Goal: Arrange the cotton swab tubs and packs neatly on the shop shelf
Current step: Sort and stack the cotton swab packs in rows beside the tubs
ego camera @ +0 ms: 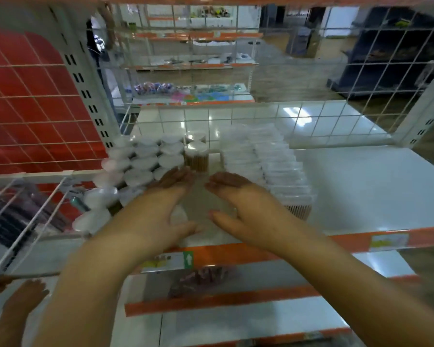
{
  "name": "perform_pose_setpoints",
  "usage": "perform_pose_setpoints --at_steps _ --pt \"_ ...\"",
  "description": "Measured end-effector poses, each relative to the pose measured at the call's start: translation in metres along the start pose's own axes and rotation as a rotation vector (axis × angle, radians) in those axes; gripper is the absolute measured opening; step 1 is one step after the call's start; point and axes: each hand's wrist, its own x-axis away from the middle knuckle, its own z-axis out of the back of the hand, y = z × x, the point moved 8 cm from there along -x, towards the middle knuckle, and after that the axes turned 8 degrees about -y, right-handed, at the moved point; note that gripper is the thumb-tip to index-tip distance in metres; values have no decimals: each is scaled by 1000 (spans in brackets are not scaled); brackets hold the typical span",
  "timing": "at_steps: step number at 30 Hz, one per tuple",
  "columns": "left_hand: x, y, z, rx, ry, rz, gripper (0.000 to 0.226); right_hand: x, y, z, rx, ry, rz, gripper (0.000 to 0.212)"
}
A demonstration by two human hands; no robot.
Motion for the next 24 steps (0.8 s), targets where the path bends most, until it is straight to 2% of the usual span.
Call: perform_pose_setpoints --at_steps 5,13,19,24 --pt "31 -53 27 53 90 25 85 -11 -36 -8 -37 56 -24 50" --pt "60 -118 34 115 43 60 90 -27 -71 -33 -48 69 -52 50" --pt "78 -149 33 54 194 154 74 -50 -87 -57 26 113 7 41" --pt "81 -165 31 54 265 196 66 -69 -106 -68 54 222 85 31"
